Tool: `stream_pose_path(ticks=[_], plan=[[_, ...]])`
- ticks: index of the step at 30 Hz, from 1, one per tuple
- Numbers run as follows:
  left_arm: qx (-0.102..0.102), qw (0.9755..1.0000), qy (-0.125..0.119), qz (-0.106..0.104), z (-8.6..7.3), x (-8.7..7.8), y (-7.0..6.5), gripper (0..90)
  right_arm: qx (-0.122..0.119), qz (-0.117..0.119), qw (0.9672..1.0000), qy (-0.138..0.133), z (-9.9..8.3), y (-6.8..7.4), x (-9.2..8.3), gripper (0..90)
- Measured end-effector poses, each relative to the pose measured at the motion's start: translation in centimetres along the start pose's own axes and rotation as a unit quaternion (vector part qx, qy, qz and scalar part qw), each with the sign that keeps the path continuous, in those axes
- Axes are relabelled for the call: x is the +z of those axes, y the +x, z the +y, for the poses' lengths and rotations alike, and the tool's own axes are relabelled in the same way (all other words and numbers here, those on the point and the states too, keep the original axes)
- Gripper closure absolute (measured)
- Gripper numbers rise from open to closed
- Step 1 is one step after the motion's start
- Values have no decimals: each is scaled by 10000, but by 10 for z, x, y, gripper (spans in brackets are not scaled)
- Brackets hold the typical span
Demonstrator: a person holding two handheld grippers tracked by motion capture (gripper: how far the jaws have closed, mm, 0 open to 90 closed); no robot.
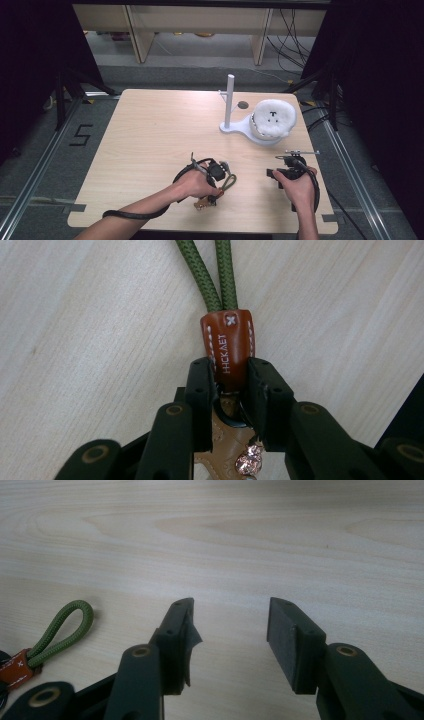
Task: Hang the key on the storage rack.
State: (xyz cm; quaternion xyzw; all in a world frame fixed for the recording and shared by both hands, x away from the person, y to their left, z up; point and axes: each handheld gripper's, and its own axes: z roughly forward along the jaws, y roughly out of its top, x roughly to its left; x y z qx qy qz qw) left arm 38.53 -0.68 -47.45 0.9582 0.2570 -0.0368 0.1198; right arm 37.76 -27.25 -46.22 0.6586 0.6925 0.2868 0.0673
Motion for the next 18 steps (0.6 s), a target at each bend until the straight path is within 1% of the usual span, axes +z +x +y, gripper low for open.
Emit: stream_pose_path(ticks=[6, 7, 9, 10, 11, 12, 13, 14, 15, 16, 17, 18], plan=[[97, 9999, -77, -23, -2, 0, 0, 727, 9, 7, 10000, -10, 0, 0, 0, 544], [104, 9999, -84, -26, -2, 0, 0, 727, -17, 48, 10000, -8, 0, -1, 0, 544], [203, 9998, -88, -9, -3, 0, 0, 727, -26, 50, 10000, -16, 0, -1, -1, 542], [240, 9997, -104, 1, -4, 0, 0, 728, 83, 71, 9999, 7, 0, 0, -1, 541], [259, 9996, -117, 0, -4, 0, -1, 728, 21, -2, 10000, -42, 0, -1, -1, 540], [289, 9995, -121, 1, -5, 0, 0, 728, 53, -26, 10000, -54, 0, 0, -1, 539], [301, 9994, -147, 4, -5, 0, -1, 729, 38, 21, 10000, -40, 0, -1, -2, 539], [310, 9993, -196, -4, -6, 0, -1, 729, 24, 3, 10000, -66, 0, -1, -2, 538], [327, 9993, -166, -43, -6, 0, -1, 729, 55, -107, 9999, -117, 0, -1, -2, 538], [325, 9992, -211, -69, -7, 0, -1, 730, 72, 24, 9999, -109, 0, -1, -2, 537], [340, 9991, -224, -85, -8, 0, -1, 730, 54, -6, 10000, -69, 0, -2, -3, 536], [345, 9990, -251, -99, -9, 0, -1, 730, 40, -49, 9999, -89, 0, -2, -2, 536]])
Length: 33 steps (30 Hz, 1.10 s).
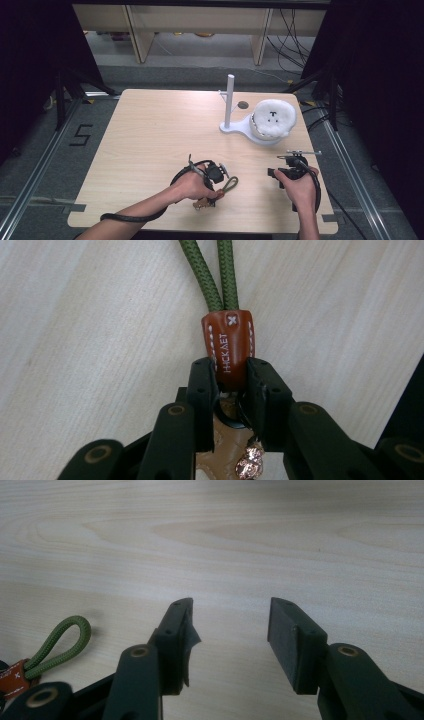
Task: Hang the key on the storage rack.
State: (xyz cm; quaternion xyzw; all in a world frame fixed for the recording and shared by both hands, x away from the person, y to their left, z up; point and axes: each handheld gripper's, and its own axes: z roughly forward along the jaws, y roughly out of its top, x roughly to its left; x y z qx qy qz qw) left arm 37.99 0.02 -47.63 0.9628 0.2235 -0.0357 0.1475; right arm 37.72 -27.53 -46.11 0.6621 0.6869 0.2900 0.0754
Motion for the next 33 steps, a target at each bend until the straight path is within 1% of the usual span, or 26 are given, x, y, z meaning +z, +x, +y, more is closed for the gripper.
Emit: stream_pose_path(ticks=[1, 2, 3, 4, 5, 6, 7, 10, 11, 14, 15, 17, 18, 19, 21, 22, 23, 24, 25, 26, 27, 28, 29, 30, 31, 33], plan=[[-9, 10000, -45, -9, -1, 0, 0, 731, 41, 58, 10000, 15, 0, 1, -1, 534], [5, 10000, -78, -5, -2, 0, 0, 731, 8, 44, 10000, 6, 0, 0, -1, 534], [21, 9999, -129, 6, -3, 0, 0, 732, 37, -13, 10000, -12, 0, 0, -1, 534], [52, 9998, -166, 35, -4, 0, -1, 733, 54, 2, 10000, -11, 0, 0, -1, 534], [-9, 9996, -274, 33, -5, 0, -2, 733, 52, 4, 10000, -17, 0, 0, -1, 533], [-29, 9995, -318, 25, -6, 0, -2, 734, 50, 1, 10000, -23, 0, 0, -1, 533], [27, 9995, -328, 16, -7, -2, -2, 734, 48, 63, 10000, -4, 0, 0, -2, 532], [34, 9985, -552, -5, -11, -4, 0, 736, 111, 46, 9999, -34, 0, 0, -3, 531], [36, 9981, -616, -8, -12, -5, 1, 735, 15, 135, 9998, -136, 0, -3, -2, 530], [92, 9968, -799, -9, -17, -8, 3, 736, 29, 80, 9998, -192, 0, -5, -2, 529], [68, 9961, -878, -5, -19, -8, 3, 736, -8, 159, 9997, -205, 0, -6, -3, 528], [128, 9950, -986, 20, -22, -10, 4, 736, 38, 117, 9997, -232, 0, -6, -5, 526], [120, 9945, -1044, 29, -23, -10, 4, 736, -10, 130, 9996, -264, 0, -7, -4, 525], [105, 9934, -1141, 31, -25, -11, 5, 737, 26, 127, 9996, -264, 0, -7, -4, 525], [169, 9921, -1239, 81, -27, -13, 6, 737, 38, 49, 9995, -296, 0, -7, -4, 525], [8, 9894, -1448, 68, -29, -13, 4, 737, 51, 55, 9996, -290, 0, -7, -4, 524], [58, 9890, -1478, 86, -30, -14, 5, 737, 56, 57, 9995, -292, 0, -7, -4, 523], [63, 9879, -1548, 99, -32, -16, 6, 737, 63, 55, 9995, -299, 0, -7, -4, 522], [89, 9874, -1574, 116, -33, -18, 8, 737, 67, 80, 9995, -306, 0, -7, -4, 521], [66, 9866, -1627, 115, -35, -19, 9, 737, 94, 110, 9994, -300, 0, -7, -4, 521], [75, 9858, -1671, 147, -37, -21, 10, 737, 91, 55, 9995, -309, 0, -7, -4, 521], [45, 9852, -1706, 148, -38, -23, 11, 737, 87, 55, 9995, -313, 0, -7, -4, 520], [60, 9851, -1710, 169, -39, -25, 12, 737, 84, 48, 9995, -310, 0, -7, -4, 520], [55, 9843, -1753, 175, -41, -27, 14, 737, 101, 24, 9994, -323, 0, -7, -4, 520], [2, 9840, -1776, 170, -42, -29, 14, 737, 119, 91, 9994, -313, 0, -6, -5, 520], [18, 9830, -1825, 216, -45, -33, 16, 737, 120, 120, 9994, -313, 0, -7, -6, 519]])
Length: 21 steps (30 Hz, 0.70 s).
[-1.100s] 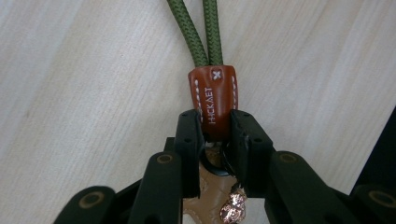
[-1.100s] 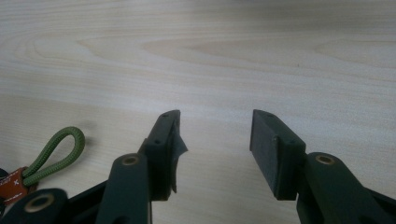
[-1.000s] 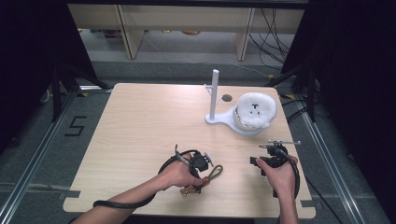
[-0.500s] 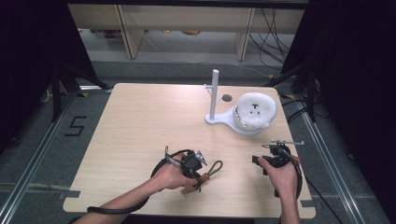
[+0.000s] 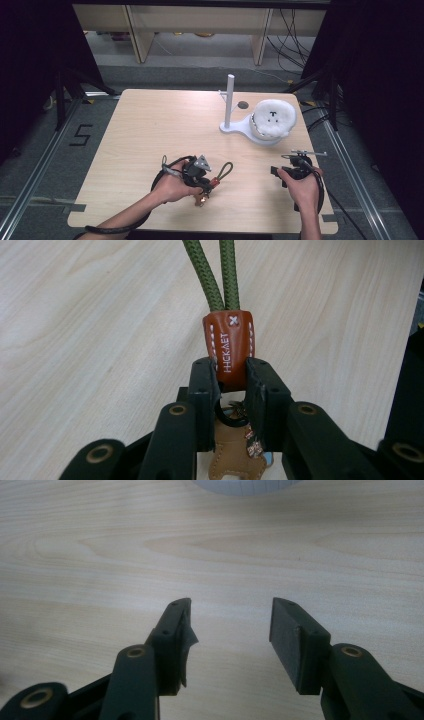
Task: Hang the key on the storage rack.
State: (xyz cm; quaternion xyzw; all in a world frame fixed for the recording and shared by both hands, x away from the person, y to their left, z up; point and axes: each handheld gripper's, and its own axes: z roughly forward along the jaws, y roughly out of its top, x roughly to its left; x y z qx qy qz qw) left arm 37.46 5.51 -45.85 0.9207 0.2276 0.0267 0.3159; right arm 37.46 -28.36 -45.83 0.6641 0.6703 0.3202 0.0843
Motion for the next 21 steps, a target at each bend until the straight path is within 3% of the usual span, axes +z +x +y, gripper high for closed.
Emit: stream_pose_path(ticks=[2, 15, 16, 21], plan=[[-18, 10000, -74, 31, -1, -3, 2, 737, -31, -81, 10000, -32, 0, -1, 1, 518], [18, 9989, -340, 333, -4, -20, 13, 738, -66, -18, 9999, -80, 0, -3, 1, 515], [22, 9987, -373, 351, -4, -21, 14, 738, 151, -9, 9999, -24, 0, 1, 0, 515], [-191, 9968, -676, 374, -4, -23, 14, 738, 157, -1, 9999, -33, 0, 1, 0, 514]])
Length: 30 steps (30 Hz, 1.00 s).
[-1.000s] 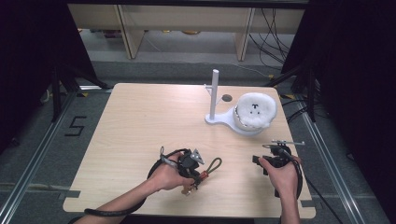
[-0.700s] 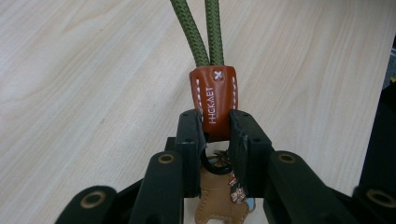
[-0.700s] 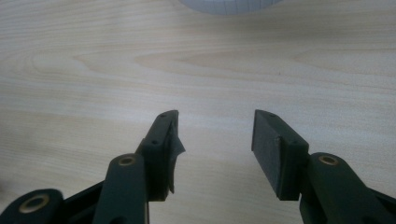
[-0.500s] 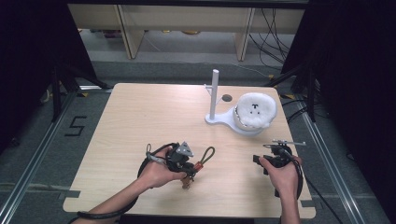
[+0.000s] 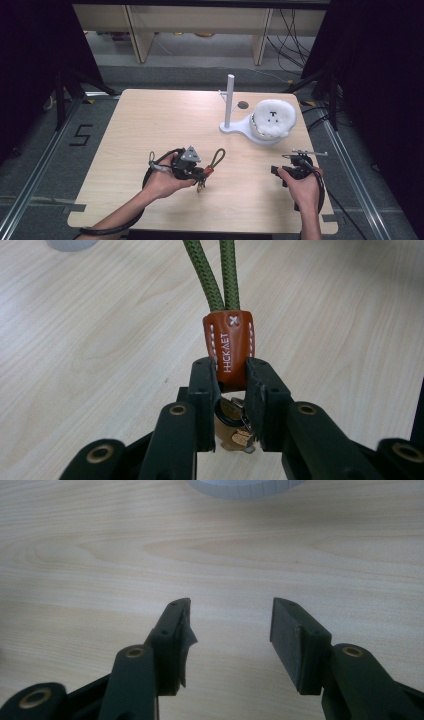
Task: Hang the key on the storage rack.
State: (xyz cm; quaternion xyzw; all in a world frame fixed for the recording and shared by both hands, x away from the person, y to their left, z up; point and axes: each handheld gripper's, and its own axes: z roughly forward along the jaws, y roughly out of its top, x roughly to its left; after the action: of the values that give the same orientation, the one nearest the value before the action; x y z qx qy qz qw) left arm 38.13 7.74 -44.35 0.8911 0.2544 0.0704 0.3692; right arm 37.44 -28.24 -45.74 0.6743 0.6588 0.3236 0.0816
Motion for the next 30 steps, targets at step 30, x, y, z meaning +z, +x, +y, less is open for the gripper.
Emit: stream_pose_path(ticks=[30], plan=[[-221, 9966, -682, 400, 6, -18, 18, 738, 37, -25, 10000, -35, 0, 1, 0, 515]])
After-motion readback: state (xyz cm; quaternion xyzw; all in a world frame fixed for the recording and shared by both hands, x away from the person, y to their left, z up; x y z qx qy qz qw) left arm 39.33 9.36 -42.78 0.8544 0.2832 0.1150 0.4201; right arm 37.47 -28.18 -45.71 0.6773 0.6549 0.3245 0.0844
